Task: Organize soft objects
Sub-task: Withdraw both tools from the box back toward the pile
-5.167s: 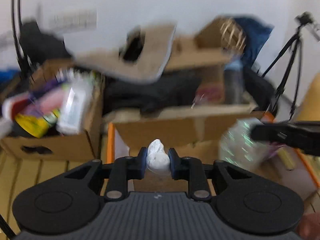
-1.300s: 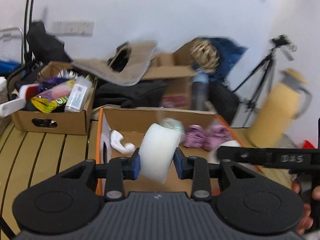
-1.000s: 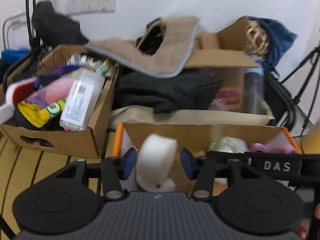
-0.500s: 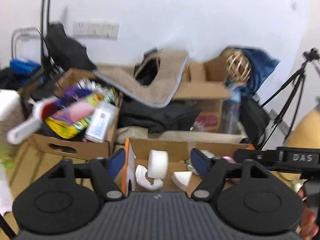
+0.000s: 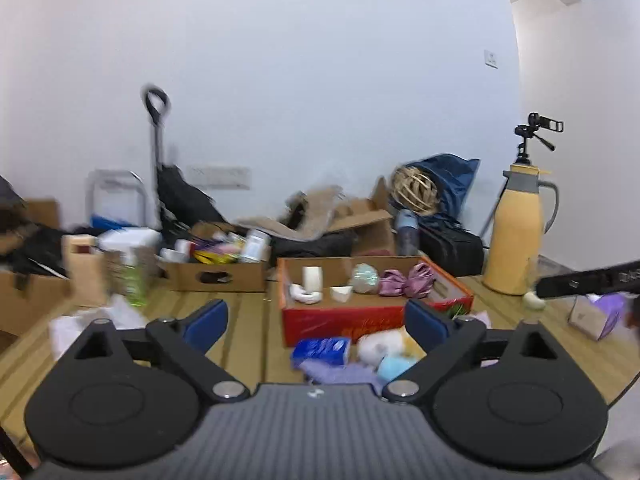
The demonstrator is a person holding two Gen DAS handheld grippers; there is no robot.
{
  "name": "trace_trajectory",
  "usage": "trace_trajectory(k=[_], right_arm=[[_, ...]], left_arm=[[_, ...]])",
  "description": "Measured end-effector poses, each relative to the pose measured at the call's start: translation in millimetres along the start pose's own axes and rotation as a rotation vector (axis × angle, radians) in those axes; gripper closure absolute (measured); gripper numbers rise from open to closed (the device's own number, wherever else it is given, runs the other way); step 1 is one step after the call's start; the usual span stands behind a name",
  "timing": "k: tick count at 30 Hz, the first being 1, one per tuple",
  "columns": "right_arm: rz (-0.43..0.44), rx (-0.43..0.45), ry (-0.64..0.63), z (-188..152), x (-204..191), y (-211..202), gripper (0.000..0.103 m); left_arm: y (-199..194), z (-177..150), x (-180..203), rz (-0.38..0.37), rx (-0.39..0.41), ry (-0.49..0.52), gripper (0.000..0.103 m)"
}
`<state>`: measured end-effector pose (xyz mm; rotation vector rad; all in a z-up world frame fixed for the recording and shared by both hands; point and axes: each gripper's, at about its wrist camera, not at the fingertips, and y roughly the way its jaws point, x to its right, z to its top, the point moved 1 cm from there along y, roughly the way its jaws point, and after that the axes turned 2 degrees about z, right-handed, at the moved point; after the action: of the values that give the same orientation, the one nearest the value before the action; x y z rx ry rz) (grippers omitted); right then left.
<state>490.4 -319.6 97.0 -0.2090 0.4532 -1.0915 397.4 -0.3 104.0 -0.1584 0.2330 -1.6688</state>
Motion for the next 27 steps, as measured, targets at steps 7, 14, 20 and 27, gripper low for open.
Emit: trace_trajectory(k=[7, 14, 20, 27], right_arm=[[-0.192, 0.177, -0.098, -112, -63, -102, 0.007], [-0.215, 0.216, -0.132, -186, -107, -154, 0.0], [-0.212, 0.291, -0.143, -177, -117, -153, 0.0], [-0.204, 0.266, -0.118, -182, -114, -130, 0.0]], left_arm=[[-108, -71, 41, -0.008, 0.111, 0.009, 0.0], [-134, -89, 63, -0.067, 0.137, 0.145, 0.0], [-120, -86, 44, -0.06, 0.107, 0.048, 0.0], [-89, -99, 34, -0.04, 0.022, 0.003, 0.0]])
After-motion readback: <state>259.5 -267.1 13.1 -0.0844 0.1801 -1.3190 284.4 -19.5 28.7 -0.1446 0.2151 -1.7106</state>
